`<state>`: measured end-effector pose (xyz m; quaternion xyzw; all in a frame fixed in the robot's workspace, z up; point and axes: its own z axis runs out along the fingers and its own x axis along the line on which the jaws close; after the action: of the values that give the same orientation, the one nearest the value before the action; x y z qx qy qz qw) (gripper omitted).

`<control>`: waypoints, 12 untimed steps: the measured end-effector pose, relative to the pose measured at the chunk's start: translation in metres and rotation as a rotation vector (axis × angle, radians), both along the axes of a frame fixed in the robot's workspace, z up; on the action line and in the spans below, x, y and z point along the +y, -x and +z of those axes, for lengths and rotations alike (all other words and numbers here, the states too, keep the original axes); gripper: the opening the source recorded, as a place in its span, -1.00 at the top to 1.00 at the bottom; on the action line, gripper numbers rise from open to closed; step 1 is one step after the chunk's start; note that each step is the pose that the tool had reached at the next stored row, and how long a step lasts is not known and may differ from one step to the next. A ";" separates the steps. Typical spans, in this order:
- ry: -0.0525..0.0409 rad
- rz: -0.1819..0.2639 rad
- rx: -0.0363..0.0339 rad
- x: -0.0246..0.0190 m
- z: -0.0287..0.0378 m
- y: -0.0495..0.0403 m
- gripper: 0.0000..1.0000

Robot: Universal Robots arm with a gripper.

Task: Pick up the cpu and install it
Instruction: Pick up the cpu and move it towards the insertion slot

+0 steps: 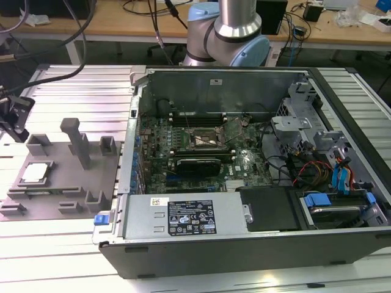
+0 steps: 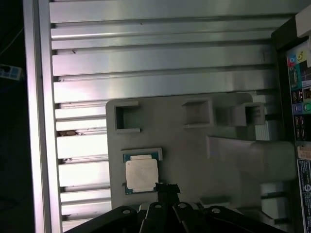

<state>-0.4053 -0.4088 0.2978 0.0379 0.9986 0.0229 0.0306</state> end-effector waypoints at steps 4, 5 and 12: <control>0.0000 0.000 0.0000 -0.0005 -0.0054 0.0004 0.79; 0.0000 0.000 0.0000 -0.0006 -0.0079 0.0006 0.79; 0.0001 0.000 0.0001 -0.0007 -0.0178 0.0015 0.79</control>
<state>-0.4068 -0.4095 0.2801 0.0379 0.9986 0.0229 0.0305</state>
